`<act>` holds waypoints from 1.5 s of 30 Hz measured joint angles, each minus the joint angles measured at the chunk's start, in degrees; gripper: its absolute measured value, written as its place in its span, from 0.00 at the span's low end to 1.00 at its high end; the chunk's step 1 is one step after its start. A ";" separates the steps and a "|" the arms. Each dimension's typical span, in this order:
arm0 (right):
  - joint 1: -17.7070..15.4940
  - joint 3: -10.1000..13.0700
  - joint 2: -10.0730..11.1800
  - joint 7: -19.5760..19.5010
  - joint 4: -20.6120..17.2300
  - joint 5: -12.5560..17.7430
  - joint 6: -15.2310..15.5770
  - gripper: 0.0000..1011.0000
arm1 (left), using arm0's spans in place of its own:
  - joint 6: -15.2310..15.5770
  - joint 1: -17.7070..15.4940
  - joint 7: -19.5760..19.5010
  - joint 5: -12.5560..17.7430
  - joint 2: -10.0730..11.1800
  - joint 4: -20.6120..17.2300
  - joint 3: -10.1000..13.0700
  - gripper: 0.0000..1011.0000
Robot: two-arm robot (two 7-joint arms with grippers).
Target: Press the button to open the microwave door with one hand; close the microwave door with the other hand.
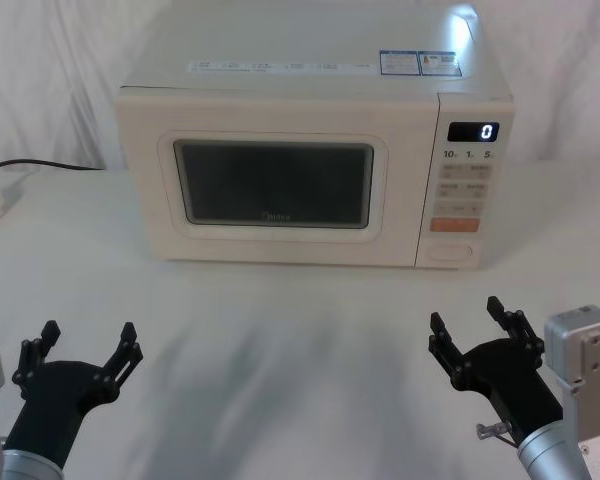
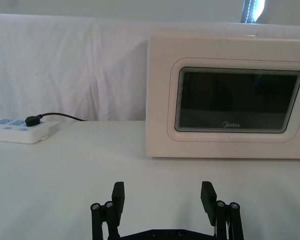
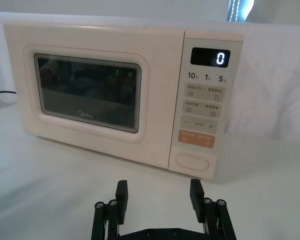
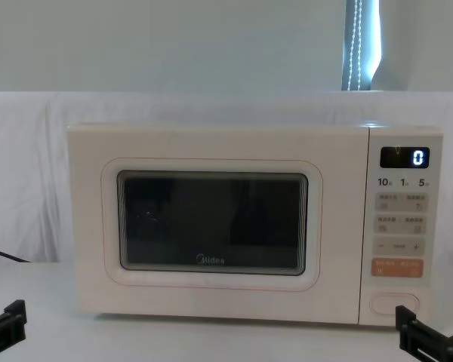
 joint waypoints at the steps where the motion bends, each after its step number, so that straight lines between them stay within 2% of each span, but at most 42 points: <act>1: 0.00 0.00 0.00 0.00 0.00 0.00 0.00 0.80 | 0.00 0.00 0.00 0.00 0.00 0.00 0.00 0.99; 6: 0.00 0.00 0.00 0.00 0.00 0.00 0.00 0.63 | 0.00 0.00 0.00 0.00 0.00 0.00 0.00 0.99; 7: 0.00 0.00 0.00 0.00 0.00 0.00 0.00 0.63 | 0.00 0.00 0.00 0.00 0.00 0.00 0.00 0.99; 12: 0.00 0.00 0.00 0.00 0.00 0.00 0.00 0.44 | 0.00 0.00 0.00 0.00 0.00 0.00 0.00 0.99; 13: 0.00 0.00 0.00 0.00 0.00 0.00 0.00 0.44 | 0.00 0.00 0.00 0.00 0.00 0.00 0.00 0.99; 22: 0.00 0.00 0.00 0.00 0.00 0.00 0.00 0.13 | 0.00 0.00 0.00 0.00 0.00 0.00 0.00 0.99; 27: 0.00 0.00 0.00 0.00 0.00 0.00 0.00 0.01 | 0.00 0.00 0.00 0.00 0.00 0.00 0.00 0.99; 38: 0.00 0.05 -0.08 0.04 0.00 -0.03 0.00 0.00 | 0.00 0.00 0.00 0.00 0.00 0.00 0.00 0.99; 45: 0.08 1.00 -1.69 0.43 0.03 -1.38 0.16 0.00 | 0.00 0.00 0.00 0.00 0.00 0.00 0.00 0.99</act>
